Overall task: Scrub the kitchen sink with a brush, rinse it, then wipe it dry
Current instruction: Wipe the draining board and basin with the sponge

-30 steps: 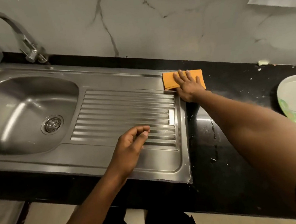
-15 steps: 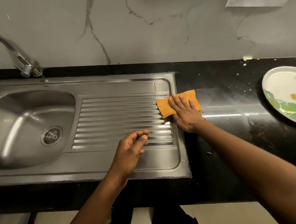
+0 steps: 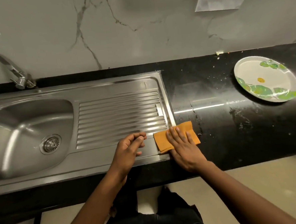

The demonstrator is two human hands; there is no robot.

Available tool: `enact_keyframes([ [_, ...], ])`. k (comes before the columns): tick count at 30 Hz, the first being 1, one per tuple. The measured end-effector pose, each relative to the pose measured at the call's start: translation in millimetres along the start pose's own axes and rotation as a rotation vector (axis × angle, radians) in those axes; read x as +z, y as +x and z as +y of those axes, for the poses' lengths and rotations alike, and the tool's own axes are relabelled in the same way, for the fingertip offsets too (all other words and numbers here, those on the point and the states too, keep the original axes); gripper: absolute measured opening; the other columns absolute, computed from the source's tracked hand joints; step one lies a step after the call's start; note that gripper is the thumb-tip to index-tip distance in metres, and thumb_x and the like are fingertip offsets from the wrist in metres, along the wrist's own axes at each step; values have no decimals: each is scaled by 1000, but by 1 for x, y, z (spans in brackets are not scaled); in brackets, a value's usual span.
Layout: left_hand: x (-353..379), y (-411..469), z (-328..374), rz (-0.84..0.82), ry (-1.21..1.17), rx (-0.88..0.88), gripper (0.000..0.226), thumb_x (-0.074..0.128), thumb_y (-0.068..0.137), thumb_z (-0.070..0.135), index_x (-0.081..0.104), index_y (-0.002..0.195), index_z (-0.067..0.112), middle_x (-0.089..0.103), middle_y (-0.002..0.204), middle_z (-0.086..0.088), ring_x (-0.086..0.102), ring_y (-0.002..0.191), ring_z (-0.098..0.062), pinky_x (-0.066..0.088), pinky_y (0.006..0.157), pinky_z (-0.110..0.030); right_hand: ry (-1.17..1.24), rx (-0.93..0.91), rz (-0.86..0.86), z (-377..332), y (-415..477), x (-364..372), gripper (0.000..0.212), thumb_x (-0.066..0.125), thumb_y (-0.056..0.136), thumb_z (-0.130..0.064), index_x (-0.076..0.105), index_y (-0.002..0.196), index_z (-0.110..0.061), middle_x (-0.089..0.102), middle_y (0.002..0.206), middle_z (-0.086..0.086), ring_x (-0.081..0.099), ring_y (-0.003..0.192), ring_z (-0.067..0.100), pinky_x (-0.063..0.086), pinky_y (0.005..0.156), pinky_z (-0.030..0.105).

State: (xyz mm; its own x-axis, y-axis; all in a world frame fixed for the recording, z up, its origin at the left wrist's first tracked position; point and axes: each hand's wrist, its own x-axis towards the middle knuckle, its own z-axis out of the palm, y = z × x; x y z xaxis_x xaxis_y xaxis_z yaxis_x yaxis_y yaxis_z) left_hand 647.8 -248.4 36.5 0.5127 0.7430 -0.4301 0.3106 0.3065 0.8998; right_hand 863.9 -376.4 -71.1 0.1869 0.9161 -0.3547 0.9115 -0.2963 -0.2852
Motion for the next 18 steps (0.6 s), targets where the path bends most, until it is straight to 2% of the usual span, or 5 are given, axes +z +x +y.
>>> enact_keyframes([
  [7, -27, -7, 2, -35, -13, 29, 23, 54, 106, 26, 75, 115, 28, 76, 115, 11, 69, 110, -14, 55, 95, -38, 231, 85, 32, -49, -36, 30, 67, 11, 103, -50, -9, 164, -33, -23, 169, -12, -32, 153, 6, -22, 126, 41],
  [11, -45, -9, 3, -41, -16, 52, 24, 52, 107, 27, 73, 118, 29, 76, 117, 13, 69, 110, -11, 55, 92, -35, 603, 155, 60, -85, -37, 25, 60, 21, 105, -51, 21, 164, -36, 9, 173, -10, -7, 159, 4, -13, 129, 37],
  [13, -55, -10, 3, -38, -26, 67, 25, 52, 107, 27, 73, 119, 28, 76, 117, 13, 69, 110, -10, 56, 92, -35, 833, 245, 30, -104, -29, 12, 57, 28, 105, -58, 48, 153, -36, 42, 164, -5, 24, 157, 13, 6, 132, 44],
  [15, -64, -11, 3, -30, -31, 72, 25, 51, 108, 27, 73, 120, 28, 76, 118, 12, 69, 110, -10, 56, 94, -36, 1036, 312, 24, -116, -23, -10, 47, 36, 107, -55, 65, 130, -26, 67, 133, 7, 57, 130, 28, 38, 118, 52],
  [18, -76, -12, 3, -13, -37, 81, 25, 51, 108, 28, 73, 120, 30, 76, 117, 13, 69, 110, -9, 56, 95, -38, 1311, 371, 109, -128, -12, -47, 29, 42, 111, -35, 54, 134, -20, 64, 125, 8, 64, 113, 29, 54, 102, 47],
])
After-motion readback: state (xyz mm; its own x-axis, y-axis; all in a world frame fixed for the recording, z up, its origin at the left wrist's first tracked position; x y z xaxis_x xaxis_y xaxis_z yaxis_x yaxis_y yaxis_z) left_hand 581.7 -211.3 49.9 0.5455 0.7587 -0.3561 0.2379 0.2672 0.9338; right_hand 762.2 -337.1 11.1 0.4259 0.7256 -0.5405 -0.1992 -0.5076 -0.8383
